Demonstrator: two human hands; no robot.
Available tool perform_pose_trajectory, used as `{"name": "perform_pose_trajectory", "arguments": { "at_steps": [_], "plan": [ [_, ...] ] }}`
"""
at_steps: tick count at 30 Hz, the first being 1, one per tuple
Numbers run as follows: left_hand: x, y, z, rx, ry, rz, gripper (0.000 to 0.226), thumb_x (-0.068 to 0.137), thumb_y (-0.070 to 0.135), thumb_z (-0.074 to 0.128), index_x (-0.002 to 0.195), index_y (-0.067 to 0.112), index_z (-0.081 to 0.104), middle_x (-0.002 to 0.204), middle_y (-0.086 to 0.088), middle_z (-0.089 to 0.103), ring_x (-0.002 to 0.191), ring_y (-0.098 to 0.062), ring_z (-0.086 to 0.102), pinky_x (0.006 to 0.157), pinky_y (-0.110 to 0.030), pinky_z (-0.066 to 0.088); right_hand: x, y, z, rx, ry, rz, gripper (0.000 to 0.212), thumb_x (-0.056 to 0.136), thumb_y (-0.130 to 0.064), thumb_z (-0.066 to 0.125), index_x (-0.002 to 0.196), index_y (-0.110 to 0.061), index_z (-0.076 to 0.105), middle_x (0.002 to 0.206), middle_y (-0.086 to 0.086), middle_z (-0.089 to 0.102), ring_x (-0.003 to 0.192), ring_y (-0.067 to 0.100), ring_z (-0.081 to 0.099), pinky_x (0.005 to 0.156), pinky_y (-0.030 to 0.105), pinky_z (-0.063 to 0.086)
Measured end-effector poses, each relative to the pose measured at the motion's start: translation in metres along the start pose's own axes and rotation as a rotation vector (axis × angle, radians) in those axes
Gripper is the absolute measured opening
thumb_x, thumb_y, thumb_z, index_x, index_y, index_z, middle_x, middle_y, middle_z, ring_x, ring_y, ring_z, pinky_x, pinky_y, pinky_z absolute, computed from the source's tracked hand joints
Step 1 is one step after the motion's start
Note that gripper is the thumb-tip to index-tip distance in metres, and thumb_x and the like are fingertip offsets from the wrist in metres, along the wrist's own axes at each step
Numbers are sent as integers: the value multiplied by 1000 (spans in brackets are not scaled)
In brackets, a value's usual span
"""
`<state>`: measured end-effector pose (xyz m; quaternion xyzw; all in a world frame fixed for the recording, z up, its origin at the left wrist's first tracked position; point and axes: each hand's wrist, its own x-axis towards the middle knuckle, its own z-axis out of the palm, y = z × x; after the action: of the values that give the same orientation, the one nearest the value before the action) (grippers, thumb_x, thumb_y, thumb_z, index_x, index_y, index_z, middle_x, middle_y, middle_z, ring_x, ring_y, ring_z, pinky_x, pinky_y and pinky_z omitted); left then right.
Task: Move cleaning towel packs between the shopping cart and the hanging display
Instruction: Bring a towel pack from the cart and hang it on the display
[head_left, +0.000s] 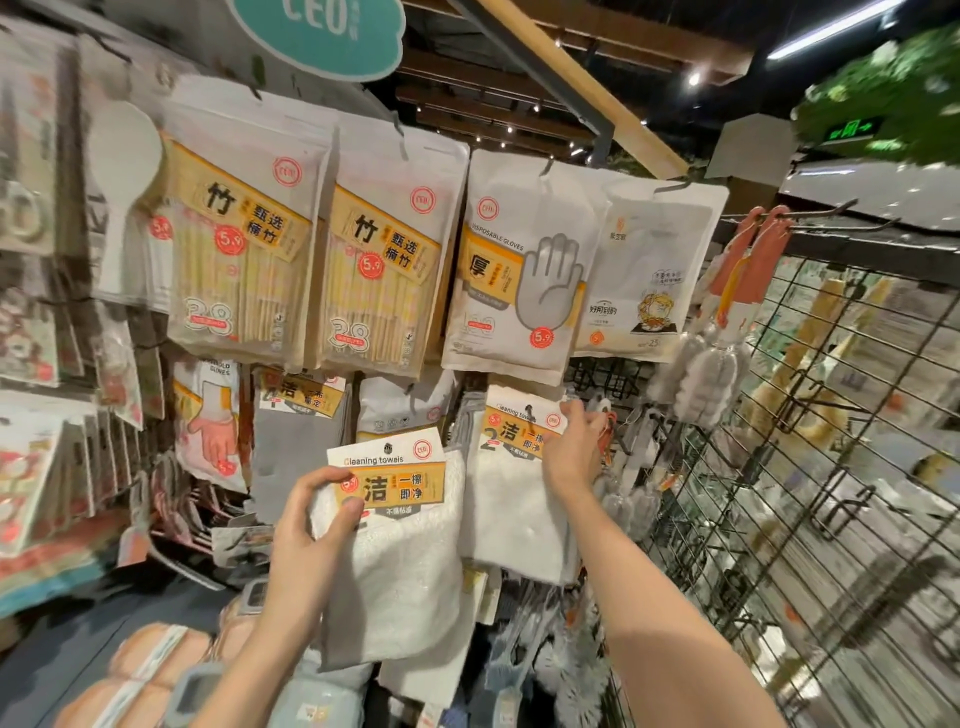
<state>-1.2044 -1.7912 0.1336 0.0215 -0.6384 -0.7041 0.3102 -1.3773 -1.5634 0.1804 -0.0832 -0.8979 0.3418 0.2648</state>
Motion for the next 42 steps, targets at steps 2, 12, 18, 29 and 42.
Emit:
{"name": "perform_pose_trajectory", "arguments": {
  "at_steps": [2, 12, 18, 29, 42],
  "plan": [
    [-1, -1, 2, -11, -16, -3, 23, 88, 1, 59, 105, 17, 59, 104, 13, 64, 91, 3, 60, 67, -12, 51, 1, -1, -4, -35, -19, 6, 47, 82, 2, 59, 120, -24, 51, 125, 8, 40, 103, 27, 51, 67, 35, 49],
    [-3, 0, 26, -35, -102, -26, 26, 88, 6, 61, 103, 27, 60, 112, 12, 62, 99, -3, 60, 71, -18, 52, -43, 0, -40, 373, -41, -14, 21, 90, -15, 57, 107, -26, 59, 129, 4, 46, 124, 19, 37, 104, 34, 30],
    [-9, 2, 54, -11, -164, 10, 28, 86, 0, 62, 107, 18, 61, 103, 21, 63, 96, 12, 55, 76, -10, 45, -81, -12, -53, 571, -533, -128, 37, 87, -26, 64, 121, -28, 48, 114, -14, 54, 104, 1, 54, 83, 13, 46],
    [8, -8, 103, 35, -402, -42, 49, 84, -3, 62, 117, 32, 54, 124, 18, 55, 114, 7, 51, 94, -14, 42, -52, 15, -68, 682, -331, -81, 52, 77, 9, 66, 117, -19, 49, 113, -2, 57, 96, 3, 58, 66, 13, 51],
    [55, -28, 143, 153, -403, -21, 56, 80, -12, 58, 124, 23, 53, 126, 11, 56, 121, -6, 49, 107, -27, 36, -15, 20, -34, 584, -161, -57, 45, 78, 5, 67, 104, -28, 51, 116, 2, 53, 105, 14, 52, 76, 8, 46]
  ]
}}
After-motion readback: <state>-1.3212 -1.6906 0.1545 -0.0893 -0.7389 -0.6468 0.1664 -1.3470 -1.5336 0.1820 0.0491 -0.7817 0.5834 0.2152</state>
